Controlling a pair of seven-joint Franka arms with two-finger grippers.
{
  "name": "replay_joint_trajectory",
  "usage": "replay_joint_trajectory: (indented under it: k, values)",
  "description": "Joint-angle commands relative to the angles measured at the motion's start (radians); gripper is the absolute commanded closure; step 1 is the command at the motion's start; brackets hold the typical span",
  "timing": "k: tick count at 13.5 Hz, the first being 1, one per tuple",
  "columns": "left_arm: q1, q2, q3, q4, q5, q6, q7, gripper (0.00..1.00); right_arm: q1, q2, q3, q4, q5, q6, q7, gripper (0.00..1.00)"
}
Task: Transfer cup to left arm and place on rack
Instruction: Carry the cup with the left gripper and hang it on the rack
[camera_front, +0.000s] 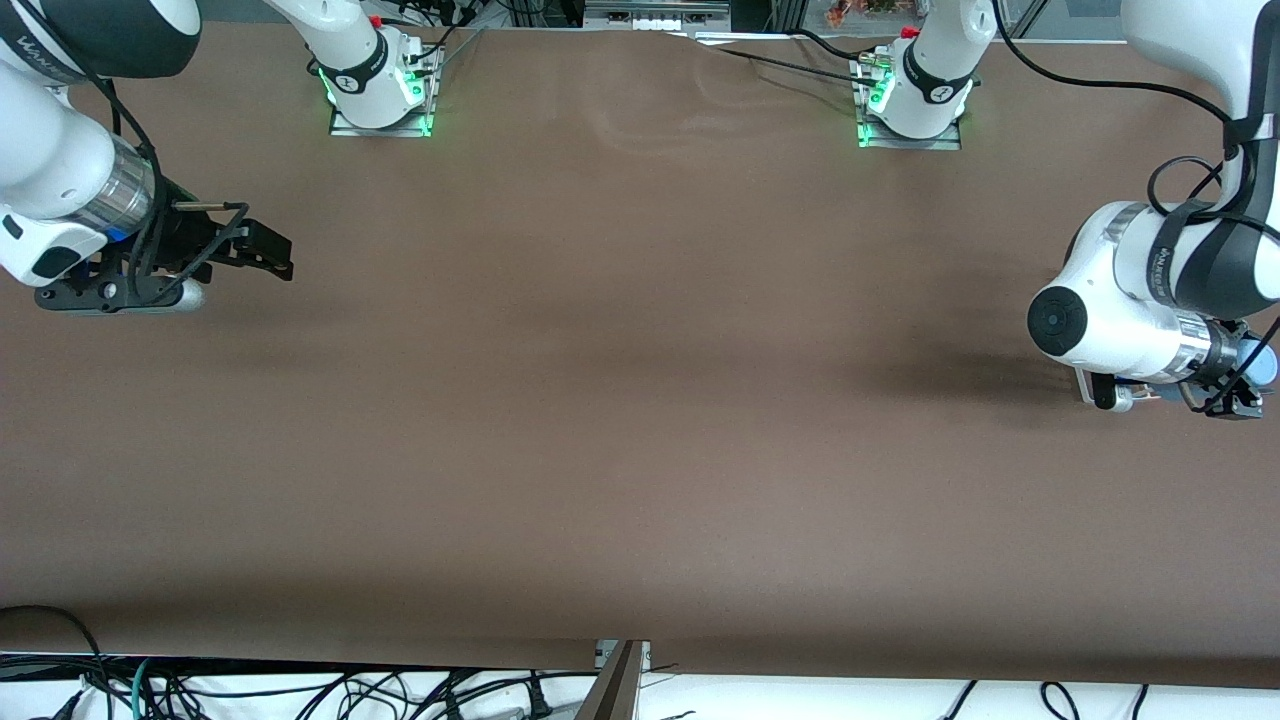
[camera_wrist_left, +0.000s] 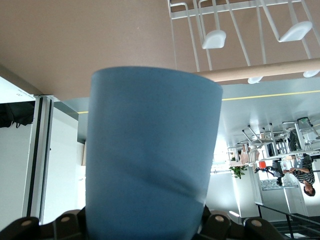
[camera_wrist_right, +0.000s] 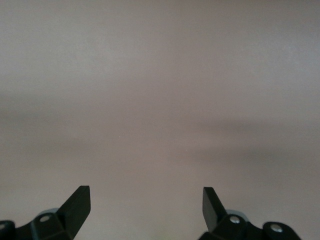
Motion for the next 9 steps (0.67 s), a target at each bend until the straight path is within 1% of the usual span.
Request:
replay_joint_trajectory:
  k: [1,3,5,7,9]
  values:
    - [0.000,-0.124,-0.002,-0.136,0.032,0.008,-0.008,1.00,0.004,-0.010,0.003,-0.015,-0.005,0.024,-0.017,0.01]
    - [-0.009,-0.187,0.000,-0.228,0.032,0.004,-0.008,1.00,0.008,-0.007,0.004,-0.015,-0.003,0.033,-0.018,0.01]
    - [-0.002,-0.227,-0.002,-0.313,0.045,0.005,-0.033,1.00,0.011,-0.010,0.004,-0.015,-0.005,0.033,-0.027,0.01]
    - [0.004,-0.297,-0.002,-0.443,0.120,0.005,-0.111,1.00,0.011,-0.010,0.004,-0.005,-0.005,0.033,-0.027,0.01]
    - [0.006,-0.340,-0.002,-0.526,0.150,0.007,-0.140,1.00,0.011,-0.012,0.004,-0.004,-0.005,0.032,-0.027,0.01]
